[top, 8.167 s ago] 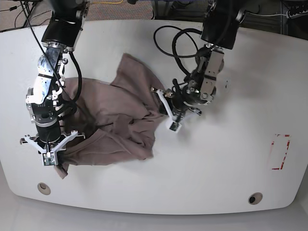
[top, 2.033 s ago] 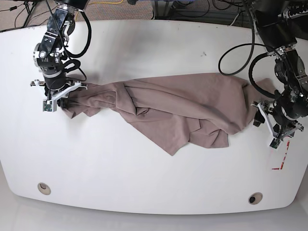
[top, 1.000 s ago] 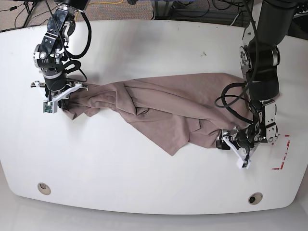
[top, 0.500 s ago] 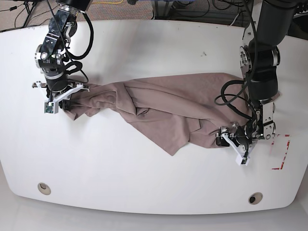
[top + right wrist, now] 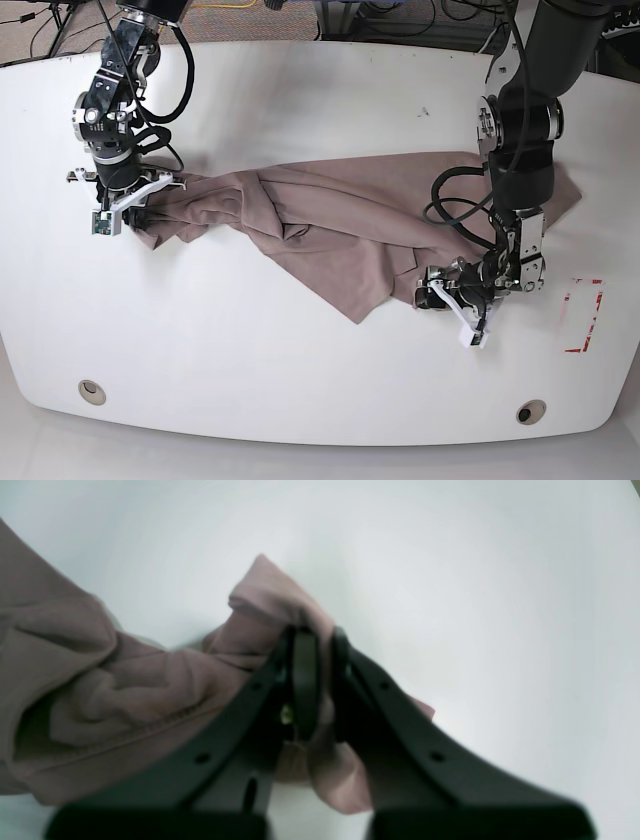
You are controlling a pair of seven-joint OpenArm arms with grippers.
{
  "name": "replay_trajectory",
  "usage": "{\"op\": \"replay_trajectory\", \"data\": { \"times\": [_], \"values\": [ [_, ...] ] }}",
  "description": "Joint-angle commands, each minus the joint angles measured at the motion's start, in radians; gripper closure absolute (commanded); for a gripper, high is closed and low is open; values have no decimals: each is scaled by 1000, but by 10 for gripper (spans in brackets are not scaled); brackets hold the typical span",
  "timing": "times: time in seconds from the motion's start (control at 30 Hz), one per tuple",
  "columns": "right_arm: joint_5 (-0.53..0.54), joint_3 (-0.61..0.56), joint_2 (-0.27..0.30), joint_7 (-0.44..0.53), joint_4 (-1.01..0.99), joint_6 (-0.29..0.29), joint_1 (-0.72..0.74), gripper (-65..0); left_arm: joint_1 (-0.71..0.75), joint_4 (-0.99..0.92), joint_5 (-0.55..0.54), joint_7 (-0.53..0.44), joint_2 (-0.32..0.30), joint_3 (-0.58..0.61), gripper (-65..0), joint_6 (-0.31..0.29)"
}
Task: Layout the t-shirt on the table in an organized manner, then fold the t-shirt properly
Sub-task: 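Regrasp the shirt edge with the left gripper near the hanging fabric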
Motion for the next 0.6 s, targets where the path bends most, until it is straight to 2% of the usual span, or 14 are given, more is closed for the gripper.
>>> {"op": "replay_trajectory", "data": {
  "times": [0.0,0.1,0.17,0.2,0.3,0.43,0.57],
  "values": [
    [9,4,11,28,18,0,11,-2,-21,4,0,15,0,0,-258,5],
    [9,4,11,28,16,0,11,-2,-21,7,0,14,-3,-1,-103,6],
    [9,4,11,28,16,0,11,-2,-21,7,0,14,-3,-1,-21,11],
    [9,4,11,28,16,0,11,-2,-21,9,0,14,-5,-1,0,20],
    [9,4,11,28,16,0,11,-2,-21,12,0,14,-5,-3,0,46],
    [9,4,11,28,16,0,13,-2,-21,27,-5,14,-9,-4,0,48],
    [9,4,11,28,21,0,28,-2,-9,119,-6,35,-23,-12,0,48]
  ]
}}
